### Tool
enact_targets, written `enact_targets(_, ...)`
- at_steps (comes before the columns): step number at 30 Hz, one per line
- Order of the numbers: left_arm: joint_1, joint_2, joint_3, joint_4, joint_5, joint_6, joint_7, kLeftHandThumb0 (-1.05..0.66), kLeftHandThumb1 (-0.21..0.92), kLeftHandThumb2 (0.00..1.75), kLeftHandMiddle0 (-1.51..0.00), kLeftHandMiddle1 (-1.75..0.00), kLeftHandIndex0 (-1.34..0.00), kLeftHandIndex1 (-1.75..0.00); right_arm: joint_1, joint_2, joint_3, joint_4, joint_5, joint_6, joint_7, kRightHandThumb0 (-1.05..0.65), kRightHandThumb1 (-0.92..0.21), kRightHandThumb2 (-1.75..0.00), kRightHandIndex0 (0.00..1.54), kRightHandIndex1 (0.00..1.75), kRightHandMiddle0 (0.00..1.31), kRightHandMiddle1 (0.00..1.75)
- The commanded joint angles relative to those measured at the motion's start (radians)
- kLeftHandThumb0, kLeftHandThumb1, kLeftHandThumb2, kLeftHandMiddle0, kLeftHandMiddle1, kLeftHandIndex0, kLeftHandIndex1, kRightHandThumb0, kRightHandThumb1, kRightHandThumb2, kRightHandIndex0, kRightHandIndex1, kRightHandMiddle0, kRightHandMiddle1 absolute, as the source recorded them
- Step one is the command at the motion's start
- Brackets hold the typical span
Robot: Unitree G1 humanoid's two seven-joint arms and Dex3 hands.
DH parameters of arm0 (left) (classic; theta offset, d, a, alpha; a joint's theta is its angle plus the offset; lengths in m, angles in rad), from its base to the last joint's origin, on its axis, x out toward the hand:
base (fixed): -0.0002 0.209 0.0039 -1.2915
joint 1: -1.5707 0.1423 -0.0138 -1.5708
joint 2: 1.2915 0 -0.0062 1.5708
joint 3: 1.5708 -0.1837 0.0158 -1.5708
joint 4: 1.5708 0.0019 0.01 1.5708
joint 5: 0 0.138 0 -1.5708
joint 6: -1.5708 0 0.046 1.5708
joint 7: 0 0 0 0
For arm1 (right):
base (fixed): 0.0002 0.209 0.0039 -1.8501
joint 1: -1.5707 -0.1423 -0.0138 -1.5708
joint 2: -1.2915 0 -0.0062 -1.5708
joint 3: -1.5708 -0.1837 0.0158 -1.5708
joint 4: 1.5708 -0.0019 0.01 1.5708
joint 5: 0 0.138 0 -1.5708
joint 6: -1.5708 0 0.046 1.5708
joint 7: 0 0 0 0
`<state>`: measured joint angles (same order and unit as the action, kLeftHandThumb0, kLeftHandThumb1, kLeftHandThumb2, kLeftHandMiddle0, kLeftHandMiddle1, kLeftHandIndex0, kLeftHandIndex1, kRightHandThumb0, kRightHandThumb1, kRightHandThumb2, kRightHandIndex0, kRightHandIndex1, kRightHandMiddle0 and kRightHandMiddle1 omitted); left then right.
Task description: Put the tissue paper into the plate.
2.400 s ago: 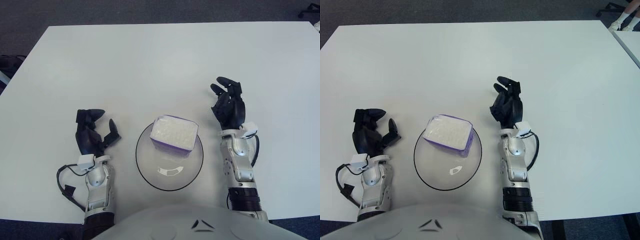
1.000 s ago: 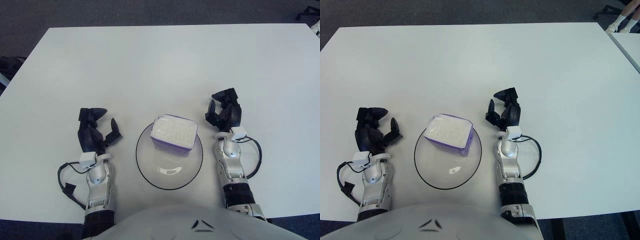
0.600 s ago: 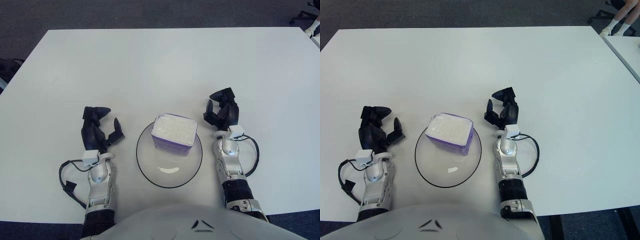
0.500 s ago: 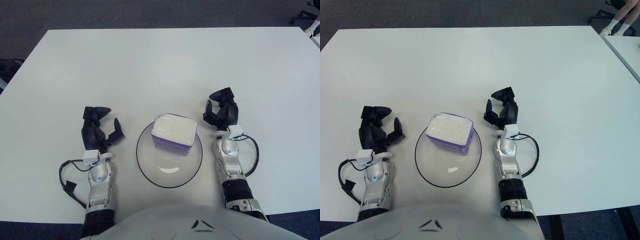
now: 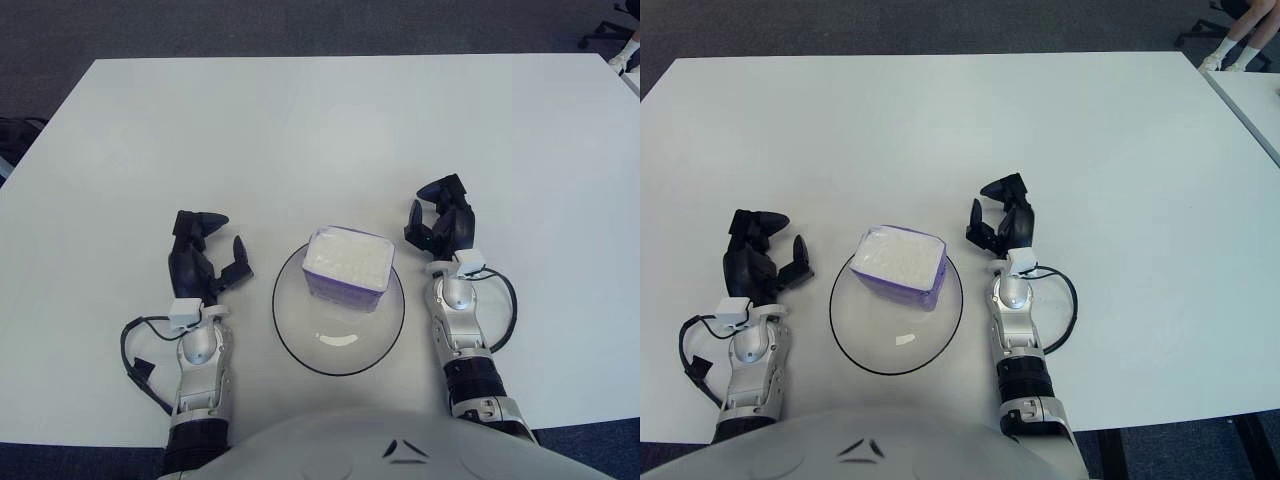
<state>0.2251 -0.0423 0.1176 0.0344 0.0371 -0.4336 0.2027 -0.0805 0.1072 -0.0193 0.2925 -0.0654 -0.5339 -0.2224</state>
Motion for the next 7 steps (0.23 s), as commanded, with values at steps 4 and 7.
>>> enact_targets(4, 0.074, 0.012, -0.024, 0.085, 0.023, 0.110, -0.036, -0.01, 0.28, 1.33, -0.69, -1.60, -0.43, -1.75, 0.109, -0.007, -0.017, 0.178, -0.006, -0.014, -0.006, -0.42, -0.51, -1.08, 0.71, 1.63, 0.46, 1.75)
enact_targets(7, 0.073, 0.017, -0.026, 0.087, 0.025, 0.122, -0.044, -0.01, 0.28, 1.34, -0.69, -1.61, -0.43, -1.75, 0.107, -0.008, -0.015, 0.181, -0.008, -0.015, -0.005, -0.42, -0.52, -1.07, 0.71, 1.63, 0.46, 1.75)
